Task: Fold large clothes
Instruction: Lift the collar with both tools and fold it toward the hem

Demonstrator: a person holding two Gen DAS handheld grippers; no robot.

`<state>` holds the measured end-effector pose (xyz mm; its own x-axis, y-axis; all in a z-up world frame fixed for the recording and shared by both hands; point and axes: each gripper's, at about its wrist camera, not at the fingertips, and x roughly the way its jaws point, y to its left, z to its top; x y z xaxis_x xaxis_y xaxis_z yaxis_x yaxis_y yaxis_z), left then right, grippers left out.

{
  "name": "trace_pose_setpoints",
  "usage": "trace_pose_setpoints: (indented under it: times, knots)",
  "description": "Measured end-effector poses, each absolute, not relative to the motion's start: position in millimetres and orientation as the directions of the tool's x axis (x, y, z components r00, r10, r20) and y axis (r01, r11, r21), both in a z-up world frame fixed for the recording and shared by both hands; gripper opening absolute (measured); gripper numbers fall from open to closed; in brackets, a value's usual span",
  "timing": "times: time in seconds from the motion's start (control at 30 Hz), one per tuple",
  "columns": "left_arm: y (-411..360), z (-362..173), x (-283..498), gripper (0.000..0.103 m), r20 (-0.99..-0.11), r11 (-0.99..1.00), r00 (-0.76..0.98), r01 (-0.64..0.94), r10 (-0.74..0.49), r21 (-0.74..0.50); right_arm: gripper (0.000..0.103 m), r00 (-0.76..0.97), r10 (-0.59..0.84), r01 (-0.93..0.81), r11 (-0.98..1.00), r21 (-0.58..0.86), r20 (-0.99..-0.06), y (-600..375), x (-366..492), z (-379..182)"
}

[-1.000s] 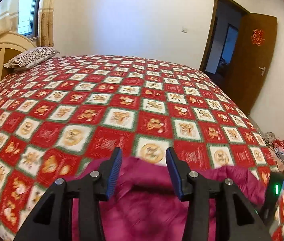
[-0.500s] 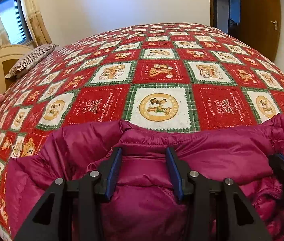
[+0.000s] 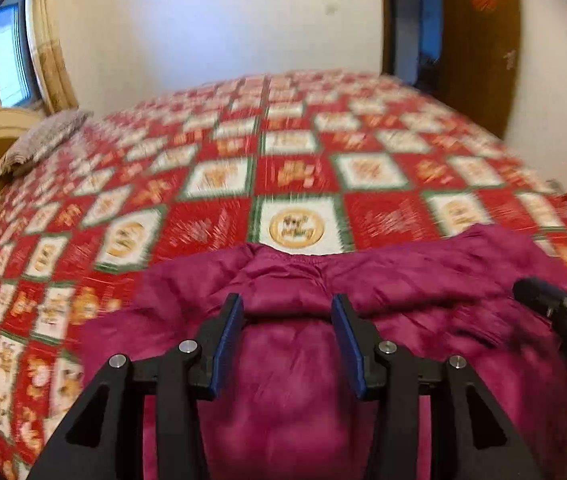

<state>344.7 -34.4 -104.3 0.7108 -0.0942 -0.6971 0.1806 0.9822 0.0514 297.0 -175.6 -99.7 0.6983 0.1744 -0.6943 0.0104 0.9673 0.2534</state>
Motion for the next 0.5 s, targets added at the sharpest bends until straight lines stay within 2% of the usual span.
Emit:
trace_pose_setpoints:
  times: [0.1,0.13,0.23,0.27,0.33,0.5]
  knots:
    - [-10.9,-70.9,295.8,0.049,-0.648,0.968,0.737,0.250,-0.193,-0.005,0.016,0.744,0.178,-0.007,0.966,0.259,-0.644,-186.2,245.2,-65.7]
    - [1.0,-60.0,275.8,0.051,-0.632,0.959,0.736,0.279,-0.243,-0.044,0.020,0.753,0.180,-0.014,0.966,0.258,-0.633,-189.7,227.0,-57.2]
    - [37.8,-36.3,218.9,0.057,-0.582,0.929,0.730,0.337,-0.359,-0.149,0.047,0.780,0.170,-0.028,0.971,0.238,-0.602,-192.4,161.5,-35.9]
    - [44.2,-32.1,207.6,0.058,-0.571,0.926,0.734,0.342,-0.369,-0.159,0.050,0.790,0.162,-0.029,0.973,0.228,-0.592,-193.1,140.2,-30.9]
    - [65.5,-22.4,170.0,0.062,-0.539,0.918,0.746,0.357,-0.393,-0.174,0.050,0.804,0.133,-0.019,0.980,0.199,-0.580,-195.4,91.2,-23.0]
    - [107.5,-16.4,92.6,0.063,-0.511,0.911,0.758,0.381,-0.405,-0.156,0.050,0.801,0.076,0.042,0.982,0.183,-0.594,-208.0,8.5,-20.7]
